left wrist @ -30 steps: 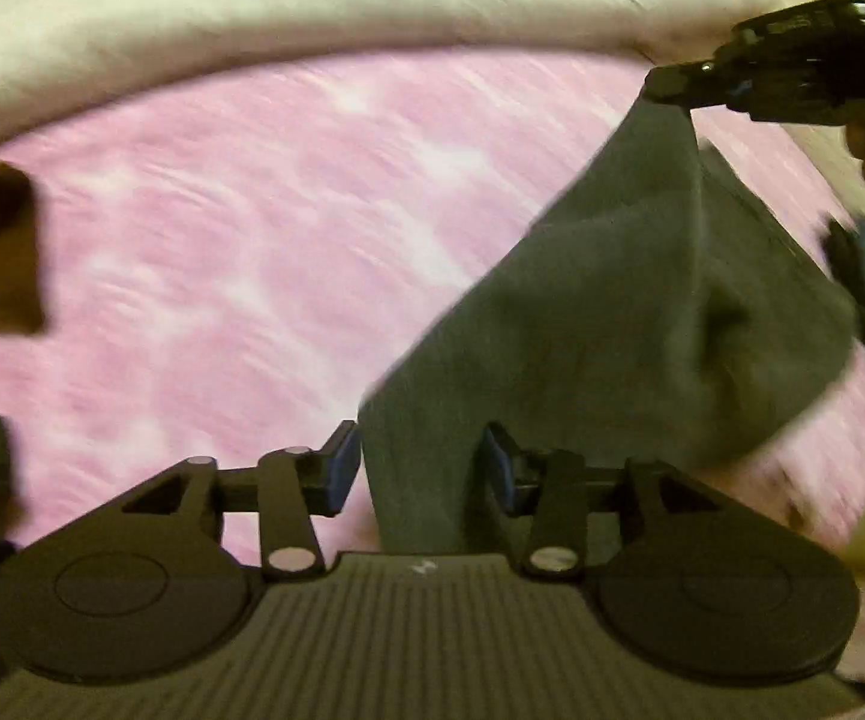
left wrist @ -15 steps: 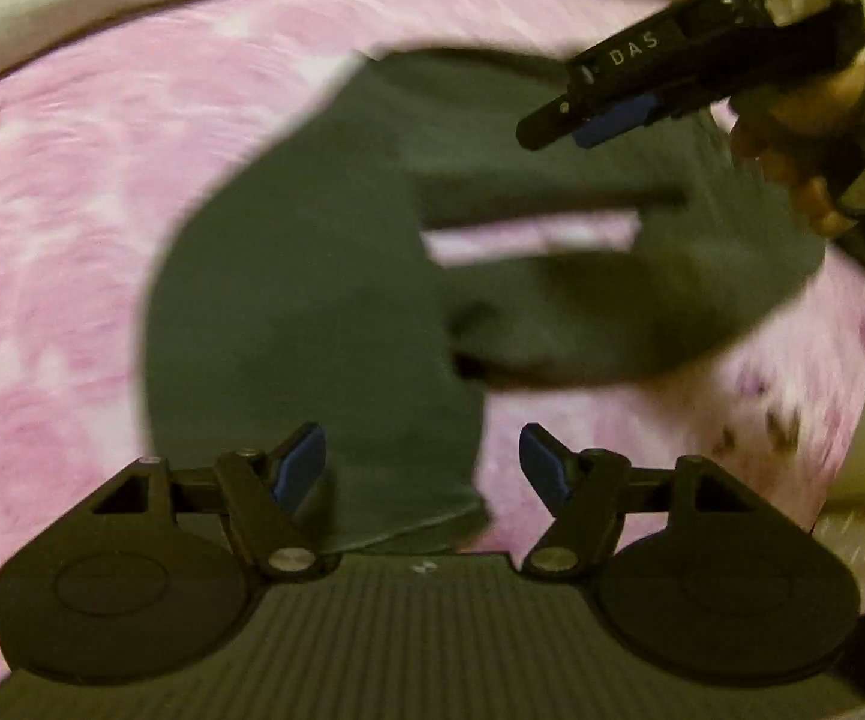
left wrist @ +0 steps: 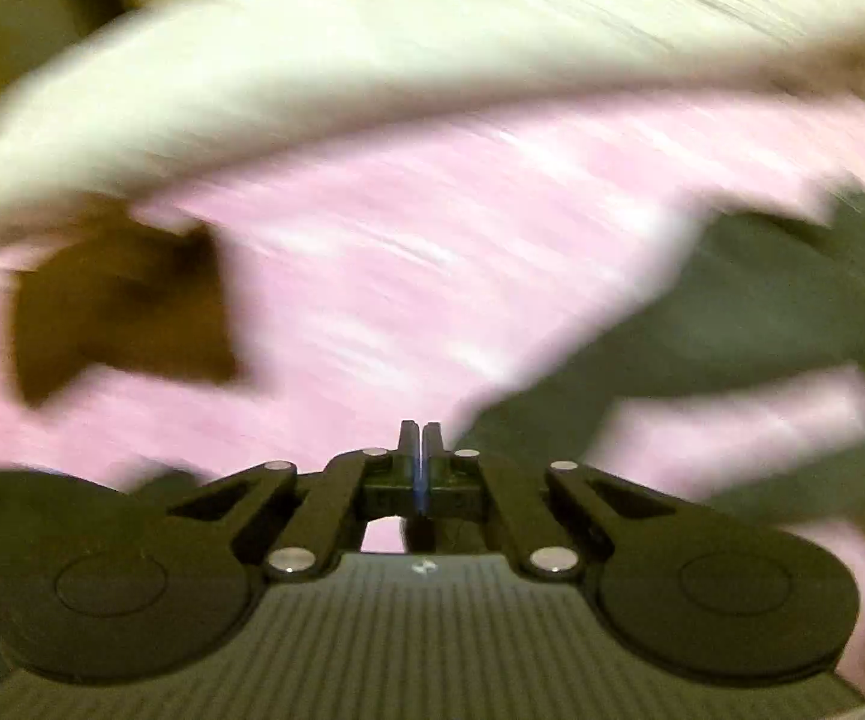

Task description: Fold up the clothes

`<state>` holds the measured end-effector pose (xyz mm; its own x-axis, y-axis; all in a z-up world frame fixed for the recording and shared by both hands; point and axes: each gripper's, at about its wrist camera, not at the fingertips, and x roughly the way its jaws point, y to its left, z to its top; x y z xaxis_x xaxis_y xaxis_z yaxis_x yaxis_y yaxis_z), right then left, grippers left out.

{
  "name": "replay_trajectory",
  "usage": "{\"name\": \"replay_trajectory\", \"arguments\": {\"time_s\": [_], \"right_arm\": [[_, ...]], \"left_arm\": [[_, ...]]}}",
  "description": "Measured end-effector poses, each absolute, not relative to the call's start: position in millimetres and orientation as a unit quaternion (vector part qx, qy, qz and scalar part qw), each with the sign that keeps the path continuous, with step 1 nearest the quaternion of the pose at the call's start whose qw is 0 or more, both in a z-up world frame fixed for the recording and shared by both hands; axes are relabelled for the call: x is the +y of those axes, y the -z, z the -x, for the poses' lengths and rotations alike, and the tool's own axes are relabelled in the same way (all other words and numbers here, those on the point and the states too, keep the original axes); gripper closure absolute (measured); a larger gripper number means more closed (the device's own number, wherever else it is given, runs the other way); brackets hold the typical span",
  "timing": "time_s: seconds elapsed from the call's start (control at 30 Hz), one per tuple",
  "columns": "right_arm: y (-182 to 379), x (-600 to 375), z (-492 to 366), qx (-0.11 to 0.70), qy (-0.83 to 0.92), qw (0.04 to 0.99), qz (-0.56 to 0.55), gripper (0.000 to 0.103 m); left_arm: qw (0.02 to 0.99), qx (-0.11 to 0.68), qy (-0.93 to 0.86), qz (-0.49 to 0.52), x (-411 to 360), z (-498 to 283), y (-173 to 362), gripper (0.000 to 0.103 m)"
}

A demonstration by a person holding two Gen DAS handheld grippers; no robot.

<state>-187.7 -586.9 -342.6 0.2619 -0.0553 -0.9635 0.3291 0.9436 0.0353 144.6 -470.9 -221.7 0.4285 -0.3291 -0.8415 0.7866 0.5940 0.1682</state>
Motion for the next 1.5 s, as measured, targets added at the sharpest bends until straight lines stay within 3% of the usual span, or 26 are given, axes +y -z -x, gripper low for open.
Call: {"name": "replay_trajectory", "arguments": {"time_s": [0.07, 0.13, 0.27, 0.37, 0.5, 0.6, 0.63, 0.67, 0.7, 0.73, 0.97, 1.2, 1.5], "right_arm": [[341.6, -592.5, 195.5, 0.59, 0.143, 0.782, -0.142, 0.044], [337.5, -598.1, 202.4, 0.583, 0.165, 0.778, -0.167, 0.044], [327.2, -607.5, 225.3, 0.567, 0.216, 0.77, -0.197, 0.043], [321.0, -614.7, 250.2, 0.554, 0.264, 0.758, -0.221, 0.042], [314.4, -630.5, 301.3, 0.517, 0.347, 0.727, -0.289, 0.038], [313.8, -646.2, 343.3, 0.48, 0.4, 0.7, -0.345, 0.034], [316.9, -651.1, 355.1, 0.471, 0.413, 0.692, -0.359, 0.033], [319.9, -655.9, 367.0, 0.461, 0.425, 0.684, -0.373, 0.033], [323.0, -660.8, 378.8, 0.451, 0.436, 0.675, -0.387, 0.033], [327.6, -665.2, 388.4, 0.44, 0.443, 0.668, -0.405, 0.033], [348.6, -683.5, 424.2, 0.368, 0.445, 0.635, -0.513, 0.033], [347.0, -699.7, 436.4, 0.374, 0.427, 0.639, -0.518, 0.033], [351.6, -696.7, 445.4, 0.388, 0.423, 0.635, -0.517, 0.033]], "left_arm": [[0.814, 0.395, 0.32, -0.281, -469.3, -164.1, 211.5, 0.072], [0.809, 0.39, 0.338, -0.282, -467.2, -156.8, 209.9, 0.056], [0.73, 0.439, 0.419, -0.313, -471.7, -100.9, 252.2, 0.043], [0.653, 0.468, 0.47, -0.366, -472.9, -46.4, 305.9, 0.041], [0.59, 0.487, 0.49, -0.417, -459.9, -0.1, 366.0, 0.041], [0.573, 0.522, 0.492, -0.395, -446.3, 8.2, 386.6, 0.054], [0.574, 0.529, 0.494, -0.382, -442.7, 8.2, 386.7, 0.067], [0.57, 0.538, 0.497, -0.373, -440.2, 7.2, 385.1, 0.087], [0.568, 0.542, 0.494, -0.374, -437.6, 6.2, 380.9, 0.099], [0.565, 0.537, 0.498, -0.379, -434.2, 5.7, 374.1, 0.102], [0.481, 0.438, 0.597, -0.47, -381.3, 45.2, 288.8, 0.102], [0.387, 0.472, 0.586, -0.533, -330.3, 94.9, 271.6, 0.102], [0.338, 0.536, 0.582, -0.51, -303.2, 125.6, 296.5, 0.102]]}}
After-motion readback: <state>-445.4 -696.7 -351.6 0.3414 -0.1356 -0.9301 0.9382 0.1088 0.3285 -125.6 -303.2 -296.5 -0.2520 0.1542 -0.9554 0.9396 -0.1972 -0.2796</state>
